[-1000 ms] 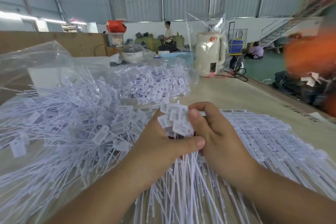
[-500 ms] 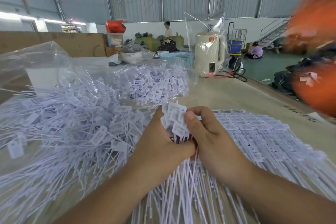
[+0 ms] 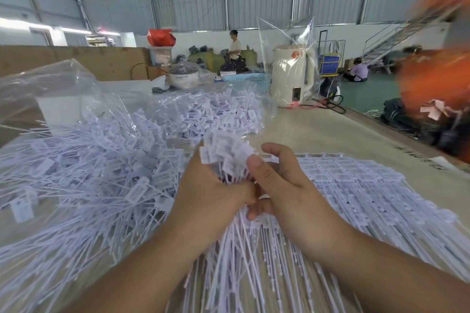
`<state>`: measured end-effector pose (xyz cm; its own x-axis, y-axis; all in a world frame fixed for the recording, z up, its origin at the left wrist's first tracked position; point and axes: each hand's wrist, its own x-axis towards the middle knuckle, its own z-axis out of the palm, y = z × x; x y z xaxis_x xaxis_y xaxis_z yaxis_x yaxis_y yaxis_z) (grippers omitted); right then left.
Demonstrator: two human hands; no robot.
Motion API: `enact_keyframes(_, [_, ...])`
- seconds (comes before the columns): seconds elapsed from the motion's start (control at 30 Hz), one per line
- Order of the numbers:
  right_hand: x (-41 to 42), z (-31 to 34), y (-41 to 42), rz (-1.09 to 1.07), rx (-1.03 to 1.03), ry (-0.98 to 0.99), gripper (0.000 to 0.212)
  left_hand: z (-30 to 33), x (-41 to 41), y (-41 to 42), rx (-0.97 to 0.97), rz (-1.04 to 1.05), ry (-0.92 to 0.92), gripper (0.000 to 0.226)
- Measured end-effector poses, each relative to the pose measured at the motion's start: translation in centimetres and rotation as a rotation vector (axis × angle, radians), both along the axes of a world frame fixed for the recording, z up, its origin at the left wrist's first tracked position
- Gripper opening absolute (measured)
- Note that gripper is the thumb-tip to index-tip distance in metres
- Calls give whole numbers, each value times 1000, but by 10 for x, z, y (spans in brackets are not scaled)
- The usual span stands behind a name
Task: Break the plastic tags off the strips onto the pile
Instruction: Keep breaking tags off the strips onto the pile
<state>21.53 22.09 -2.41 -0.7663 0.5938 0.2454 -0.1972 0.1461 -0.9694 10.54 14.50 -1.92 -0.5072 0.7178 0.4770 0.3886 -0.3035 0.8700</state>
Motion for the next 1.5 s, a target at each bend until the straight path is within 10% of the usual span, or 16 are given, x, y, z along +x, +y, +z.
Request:
enact_keyframes(0.37, [-7, -3, -22, 461, 96, -152, 10, 9, -15, 4, 150, 244, -76, 45])
enact_keyframes(0.57, [-7, 3, -17, 260, 114, -150, 11, 6, -17, 4, 18, 182, -44, 50])
enact_keyframes(0.7, [-4, 6, -8, 163, 35, -214, 28, 9, -15, -5, -124, 237, -89, 104])
enact_keyframes(0.97, [-1, 11, -9, 177, 118, -367, 14, 13, -15, -30, -316, 229, 904, 76])
enact_keyframes(1.23, [-7, 17, -12, 283, 163, -492, 16, -2, -50, -26, -469, -23, 1071, 52])
enact_keyframes(1.4, [-14, 30, 5, 63, 748, -689, 38, -10, -69, -20, -407, -2, 1052, 45])
enact_keyframes(1.5, [-17, 20, 13, -101, 766, -675, 46, -9, -74, -20, -477, 4, 1088, 57])
